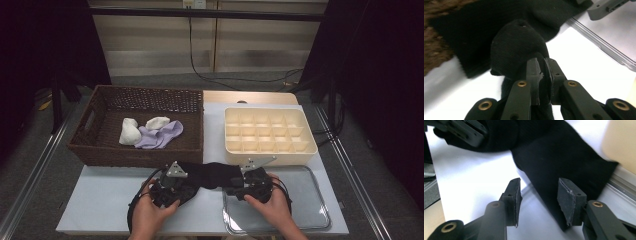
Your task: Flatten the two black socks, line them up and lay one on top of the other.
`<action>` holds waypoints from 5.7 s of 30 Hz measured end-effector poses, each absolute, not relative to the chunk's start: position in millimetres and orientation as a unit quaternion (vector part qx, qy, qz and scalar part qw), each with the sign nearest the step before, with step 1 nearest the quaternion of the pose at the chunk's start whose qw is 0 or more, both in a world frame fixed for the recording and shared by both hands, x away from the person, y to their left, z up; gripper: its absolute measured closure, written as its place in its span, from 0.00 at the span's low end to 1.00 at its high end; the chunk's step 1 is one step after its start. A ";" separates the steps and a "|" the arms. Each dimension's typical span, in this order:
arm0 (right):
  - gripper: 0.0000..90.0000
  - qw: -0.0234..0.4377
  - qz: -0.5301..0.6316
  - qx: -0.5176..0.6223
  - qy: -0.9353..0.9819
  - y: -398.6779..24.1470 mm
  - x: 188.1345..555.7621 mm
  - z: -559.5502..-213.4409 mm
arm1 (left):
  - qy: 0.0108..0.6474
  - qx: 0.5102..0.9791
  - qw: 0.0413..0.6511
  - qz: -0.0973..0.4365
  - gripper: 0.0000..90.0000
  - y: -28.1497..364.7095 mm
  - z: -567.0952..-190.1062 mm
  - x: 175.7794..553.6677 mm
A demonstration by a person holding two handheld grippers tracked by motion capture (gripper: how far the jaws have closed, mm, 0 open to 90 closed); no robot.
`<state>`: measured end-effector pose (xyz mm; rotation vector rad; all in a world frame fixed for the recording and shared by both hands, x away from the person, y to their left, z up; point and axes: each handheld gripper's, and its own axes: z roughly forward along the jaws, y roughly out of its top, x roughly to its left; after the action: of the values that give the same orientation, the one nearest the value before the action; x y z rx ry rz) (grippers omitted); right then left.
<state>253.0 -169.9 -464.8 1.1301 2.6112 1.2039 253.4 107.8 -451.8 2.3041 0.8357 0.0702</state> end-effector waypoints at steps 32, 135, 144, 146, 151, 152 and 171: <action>0.60 0.021 0.388 0.367 0.845 -173.6 252.1 -470.3 | 0.363 0.865 0.346 0.003 0.94 127.5 -444.4 265.4; 1.00 0.045 0.415 0.300 0.858 -189.1 233.3 -449.9 | 0.388 0.849 0.356 0.036 0.98 170.6 -423.2 261.8; 1.00 0.057 0.418 0.313 0.851 -213.0 228.1 -455.5 | 0.395 0.860 0.323 0.033 0.98 172.9 -441.4 257.3; 0.99 0.054 0.424 0.315 0.848 -216.7 227.1 -456.8 | 0.394 0.863 0.316 0.032 0.98 172.0 -444.5 256.9; 0.99 0.058 0.418 0.320 0.848 -221.0 225.2 -456.2 | 0.391 0.864 0.314 0.033 0.98 168.8 -446.6 258.2; 0.99 0.060 0.417 0.321 0.848 -222.9 224.7 -456.3 | 0.389 0.867 0.311 0.034 0.98 167.8 -447.3 258.8; 0.85 0.082 0.435 0.341 0.829 -226.1 227.5 -445.4 | 0.387 0.862 0.322 0.063 0.93 167.3 -438.0 261.8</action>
<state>227.5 -226.1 -445.4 1.0189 2.4781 1.2997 261.8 167.3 -438.0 2.2633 1.0166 0.1660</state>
